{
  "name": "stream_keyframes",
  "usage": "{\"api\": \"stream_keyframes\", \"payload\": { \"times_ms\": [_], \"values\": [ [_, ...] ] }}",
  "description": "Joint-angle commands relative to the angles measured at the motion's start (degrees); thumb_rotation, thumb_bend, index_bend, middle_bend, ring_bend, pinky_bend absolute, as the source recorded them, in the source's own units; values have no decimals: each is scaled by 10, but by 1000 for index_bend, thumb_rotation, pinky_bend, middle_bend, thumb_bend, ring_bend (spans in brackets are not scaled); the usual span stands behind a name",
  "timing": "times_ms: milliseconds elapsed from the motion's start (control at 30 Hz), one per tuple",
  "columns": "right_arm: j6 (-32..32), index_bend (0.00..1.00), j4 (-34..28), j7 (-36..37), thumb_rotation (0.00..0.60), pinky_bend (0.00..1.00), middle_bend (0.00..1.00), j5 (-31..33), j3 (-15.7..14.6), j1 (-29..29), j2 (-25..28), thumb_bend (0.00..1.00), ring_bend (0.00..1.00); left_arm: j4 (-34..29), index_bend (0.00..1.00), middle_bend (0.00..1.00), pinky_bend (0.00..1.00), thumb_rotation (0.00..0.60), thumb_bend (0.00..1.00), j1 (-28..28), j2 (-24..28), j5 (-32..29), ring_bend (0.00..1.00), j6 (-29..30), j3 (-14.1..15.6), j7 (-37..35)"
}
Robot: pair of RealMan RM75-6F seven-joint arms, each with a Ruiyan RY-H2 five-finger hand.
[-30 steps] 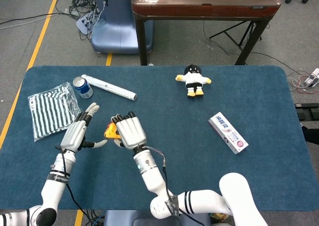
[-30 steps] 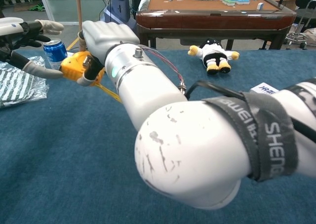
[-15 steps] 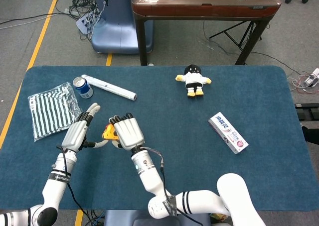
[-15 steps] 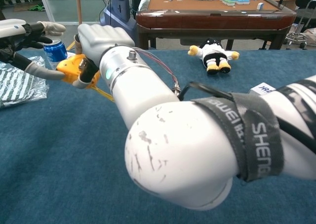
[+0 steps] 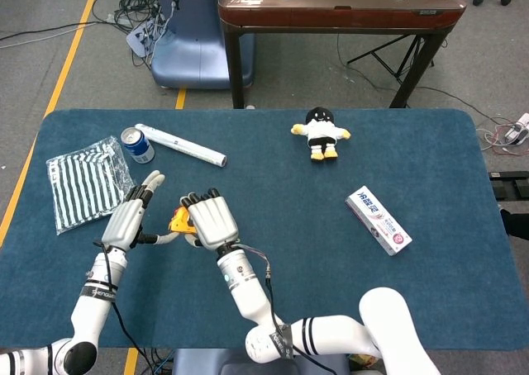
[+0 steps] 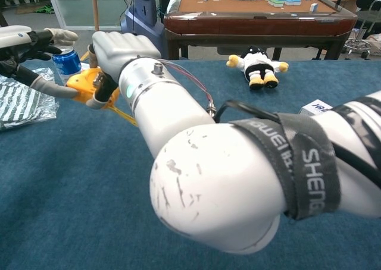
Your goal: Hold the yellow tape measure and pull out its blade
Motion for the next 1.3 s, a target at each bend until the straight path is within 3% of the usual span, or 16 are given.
{"api": "stream_keyframes", "payload": {
  "times_ms": [33,800,1067,1300],
  "values": [
    [0,573,-1,0,600,237,541,0,-1,-1,1,510,415,0,0,0,0,600,114,2,2,0,0,2,0,0],
    [5,573,-20,8,600,237,542,-6,-7,-12,14,510,420,1,7,0,0,600,141,4,6,-20,0,8,-1,15],
    [2,573,-21,11,600,237,542,-4,-8,-15,19,510,424,1,191,0,0,600,168,4,6,-27,0,13,-4,23],
    [2,573,-24,14,600,237,542,-5,-9,-17,22,510,426,1,257,0,0,600,168,3,7,-34,0,16,-5,33]
  ]
}}
